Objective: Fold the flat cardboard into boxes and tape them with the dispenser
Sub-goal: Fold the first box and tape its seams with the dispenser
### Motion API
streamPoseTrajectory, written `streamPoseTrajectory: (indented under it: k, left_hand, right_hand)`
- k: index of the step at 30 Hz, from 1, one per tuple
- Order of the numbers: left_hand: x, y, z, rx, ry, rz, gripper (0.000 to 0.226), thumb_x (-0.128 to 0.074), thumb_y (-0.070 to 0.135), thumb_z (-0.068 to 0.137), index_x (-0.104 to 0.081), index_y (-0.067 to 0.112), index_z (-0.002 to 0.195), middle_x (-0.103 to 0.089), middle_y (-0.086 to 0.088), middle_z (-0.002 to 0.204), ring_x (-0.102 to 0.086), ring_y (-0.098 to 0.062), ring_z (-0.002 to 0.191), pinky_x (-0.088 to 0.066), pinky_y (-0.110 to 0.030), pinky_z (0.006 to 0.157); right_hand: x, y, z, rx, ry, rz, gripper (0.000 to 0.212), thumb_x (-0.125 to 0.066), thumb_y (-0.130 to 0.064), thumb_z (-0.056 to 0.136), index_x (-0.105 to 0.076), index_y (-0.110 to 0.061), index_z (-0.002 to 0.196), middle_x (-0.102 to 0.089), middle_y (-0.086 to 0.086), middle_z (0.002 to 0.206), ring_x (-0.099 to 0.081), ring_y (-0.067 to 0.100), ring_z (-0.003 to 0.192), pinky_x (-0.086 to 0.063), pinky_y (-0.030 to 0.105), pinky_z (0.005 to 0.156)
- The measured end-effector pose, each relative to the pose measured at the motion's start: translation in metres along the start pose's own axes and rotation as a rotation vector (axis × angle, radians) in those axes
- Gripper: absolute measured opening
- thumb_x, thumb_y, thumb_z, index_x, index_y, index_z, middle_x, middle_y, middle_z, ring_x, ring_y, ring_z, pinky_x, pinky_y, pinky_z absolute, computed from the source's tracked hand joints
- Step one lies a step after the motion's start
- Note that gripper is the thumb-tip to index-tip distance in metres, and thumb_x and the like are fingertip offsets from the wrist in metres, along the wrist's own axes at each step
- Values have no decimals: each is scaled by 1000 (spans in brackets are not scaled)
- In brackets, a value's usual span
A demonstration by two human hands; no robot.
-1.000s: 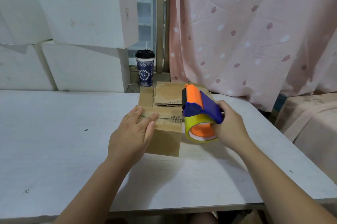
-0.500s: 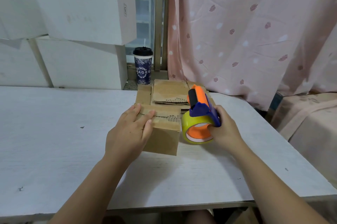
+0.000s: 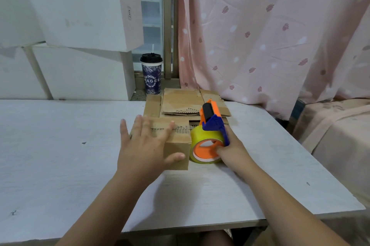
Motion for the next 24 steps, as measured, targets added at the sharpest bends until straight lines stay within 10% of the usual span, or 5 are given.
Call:
streamPoseTrajectory:
  k: [7,17,24]
  left_hand:
    - [-1,22,8,-95,14,-105,100,-5,85,68,-11,28,150,-11,7,159,-14,-14,144,-12,-37,114]
    - [-8,24,10,-29,66,-104,83,-14,81,76,-16,39,147,-14,10,158,-12,-10,145,-13,-42,113]
    - [-3,16,1,116,128,-129,71,-23,72,78,-37,38,139,-31,6,153,-26,-11,141,-13,-43,111]
  right_hand:
    - [2,-5,-1,79,-108,-95,82,-58,-4,85,-21,-48,144,-58,-12,118,-59,11,102,-52,22,73]
    - [7,-24,3,224,64,-198,73,-76,-17,77,-41,-35,139,-56,-13,121,-54,12,107,-48,21,82]
    - [19,-36,2,235,90,-124,62,-63,-3,71,-45,-46,113,-57,-21,96,-57,11,80,-45,13,52]
Point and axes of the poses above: each hand's wrist, its own z-axis towards the middle knuckle, its own x-axis out of the back of the hand, y = z × x, the point moved 7 cm from there along z, towards the middle knuckle
